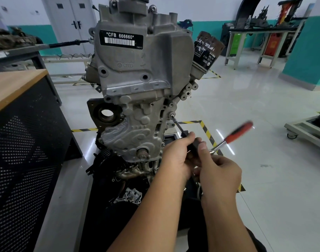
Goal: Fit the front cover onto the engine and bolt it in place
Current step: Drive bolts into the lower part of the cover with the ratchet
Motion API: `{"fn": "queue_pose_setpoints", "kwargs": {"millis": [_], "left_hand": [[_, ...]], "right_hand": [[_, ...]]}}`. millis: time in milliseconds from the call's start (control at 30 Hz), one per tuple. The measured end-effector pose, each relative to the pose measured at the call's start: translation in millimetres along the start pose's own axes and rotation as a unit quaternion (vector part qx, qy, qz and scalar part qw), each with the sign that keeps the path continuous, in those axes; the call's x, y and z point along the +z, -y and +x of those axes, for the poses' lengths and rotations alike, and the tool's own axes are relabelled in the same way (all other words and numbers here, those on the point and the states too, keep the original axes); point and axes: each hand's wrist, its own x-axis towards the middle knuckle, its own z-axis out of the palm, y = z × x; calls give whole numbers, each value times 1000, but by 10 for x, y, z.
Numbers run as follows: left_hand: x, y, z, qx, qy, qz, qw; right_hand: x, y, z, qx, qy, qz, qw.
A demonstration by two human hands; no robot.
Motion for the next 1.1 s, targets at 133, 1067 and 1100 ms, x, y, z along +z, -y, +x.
{"fn": "queue_pose_setpoints", "kwargs": {"millis": [133, 1067, 1100], "left_hand": [[25, -11, -25, 12, -4, -13, 1000], [-3, -53, -60, 3, 7, 5, 1000], [-12, -60, -67, -2, 6, 5, 1000]], "right_hand": [[-7, -18, 22, -25, 10, -34, 999], [36, -16, -31, -68, 5, -50, 996], [49, -5, -52, -45, 3, -39, 998]]}}
